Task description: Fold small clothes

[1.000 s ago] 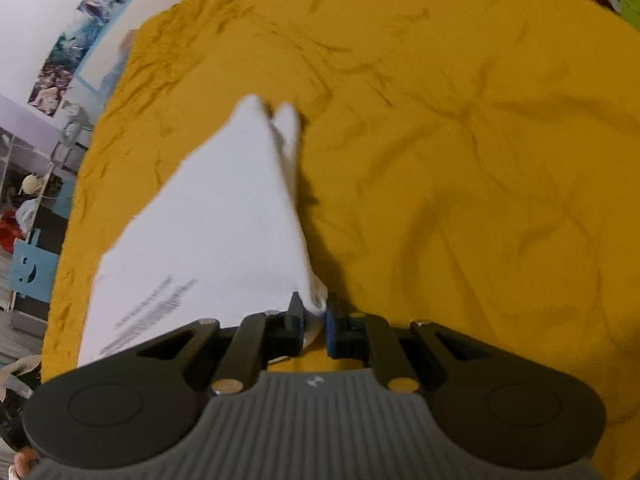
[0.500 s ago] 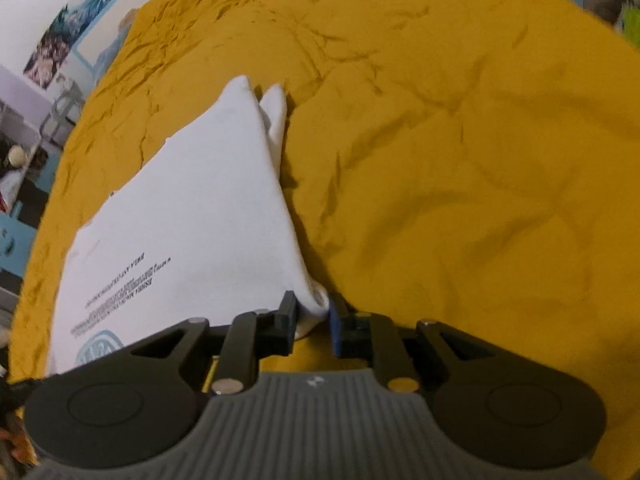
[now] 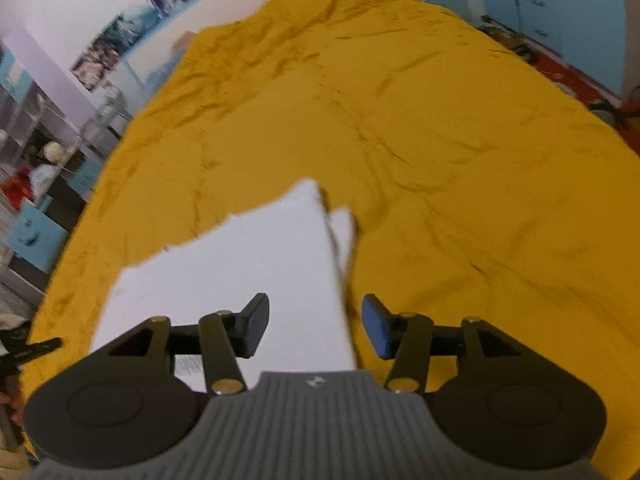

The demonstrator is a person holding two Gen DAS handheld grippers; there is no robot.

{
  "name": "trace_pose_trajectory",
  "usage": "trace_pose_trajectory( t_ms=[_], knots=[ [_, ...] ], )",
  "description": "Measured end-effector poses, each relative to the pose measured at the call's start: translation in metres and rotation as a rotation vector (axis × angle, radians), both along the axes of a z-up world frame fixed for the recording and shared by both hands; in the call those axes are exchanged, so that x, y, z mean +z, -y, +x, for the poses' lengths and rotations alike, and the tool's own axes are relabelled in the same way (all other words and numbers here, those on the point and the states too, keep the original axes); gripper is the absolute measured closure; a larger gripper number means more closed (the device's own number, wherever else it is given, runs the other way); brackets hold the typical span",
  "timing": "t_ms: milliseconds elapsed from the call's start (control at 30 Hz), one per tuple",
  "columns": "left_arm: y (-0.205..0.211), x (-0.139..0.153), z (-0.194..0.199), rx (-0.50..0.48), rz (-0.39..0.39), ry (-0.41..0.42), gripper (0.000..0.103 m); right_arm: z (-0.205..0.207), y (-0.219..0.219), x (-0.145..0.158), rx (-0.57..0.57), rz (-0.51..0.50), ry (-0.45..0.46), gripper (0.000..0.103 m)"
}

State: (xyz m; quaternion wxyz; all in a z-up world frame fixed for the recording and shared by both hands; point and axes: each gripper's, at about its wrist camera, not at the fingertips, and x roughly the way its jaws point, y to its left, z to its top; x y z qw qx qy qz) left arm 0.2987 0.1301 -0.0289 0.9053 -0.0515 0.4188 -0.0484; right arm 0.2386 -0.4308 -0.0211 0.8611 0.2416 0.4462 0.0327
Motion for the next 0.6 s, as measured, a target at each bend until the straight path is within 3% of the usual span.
trace_pose_trajectory(
  t_ms=[133, 333, 600],
  knots=[
    [0.017, -0.016, 0.031, -0.029, -0.029, 0.017, 0.056, 0.040, -0.001, -0.028, -0.004, 0.025, 0.006, 0.053],
    [0.039, -0.048, 0.068, -0.074, -0.006, -0.019, 0.056, 0.099, 0.005, -0.087, -0.002, 0.048, -0.052, 0.053],
    [0.047, -0.084, 0.097, -0.079, 0.004, -0.073, 0.056, 0.138, 0.015, -0.143, -0.009, 0.134, -0.099, 0.056]
  ],
)
